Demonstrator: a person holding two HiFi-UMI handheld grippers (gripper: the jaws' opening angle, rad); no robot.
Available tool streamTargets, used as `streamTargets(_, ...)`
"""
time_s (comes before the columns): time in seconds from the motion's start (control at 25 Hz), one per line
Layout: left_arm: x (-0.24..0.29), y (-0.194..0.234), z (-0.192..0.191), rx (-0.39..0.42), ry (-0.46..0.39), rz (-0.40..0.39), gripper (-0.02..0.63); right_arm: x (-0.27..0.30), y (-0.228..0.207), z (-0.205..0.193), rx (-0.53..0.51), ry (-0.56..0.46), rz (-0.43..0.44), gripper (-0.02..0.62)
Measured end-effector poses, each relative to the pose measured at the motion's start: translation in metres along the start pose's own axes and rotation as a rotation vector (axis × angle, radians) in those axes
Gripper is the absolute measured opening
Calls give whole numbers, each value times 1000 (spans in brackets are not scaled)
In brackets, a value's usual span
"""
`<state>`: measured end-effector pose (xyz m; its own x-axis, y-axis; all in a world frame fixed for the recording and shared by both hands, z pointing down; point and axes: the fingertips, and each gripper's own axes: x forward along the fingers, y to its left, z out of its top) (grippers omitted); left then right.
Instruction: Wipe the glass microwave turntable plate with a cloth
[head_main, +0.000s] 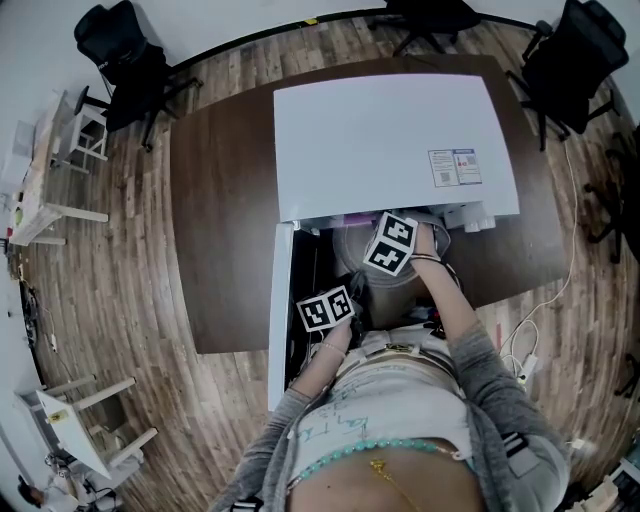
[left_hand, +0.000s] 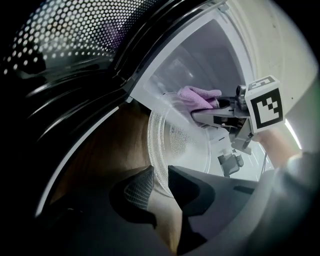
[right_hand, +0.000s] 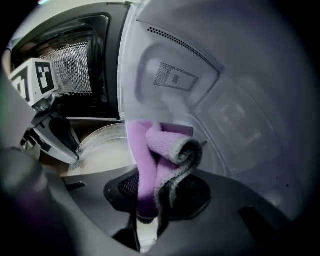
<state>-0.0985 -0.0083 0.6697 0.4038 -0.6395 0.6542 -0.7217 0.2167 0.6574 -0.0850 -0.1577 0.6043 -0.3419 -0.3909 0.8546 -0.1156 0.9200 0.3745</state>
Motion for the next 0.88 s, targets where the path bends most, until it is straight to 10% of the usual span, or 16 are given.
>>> streamTargets(0.88,1,0,0,-1,1,1,100,-12,-8,-58,151,59,-112,115)
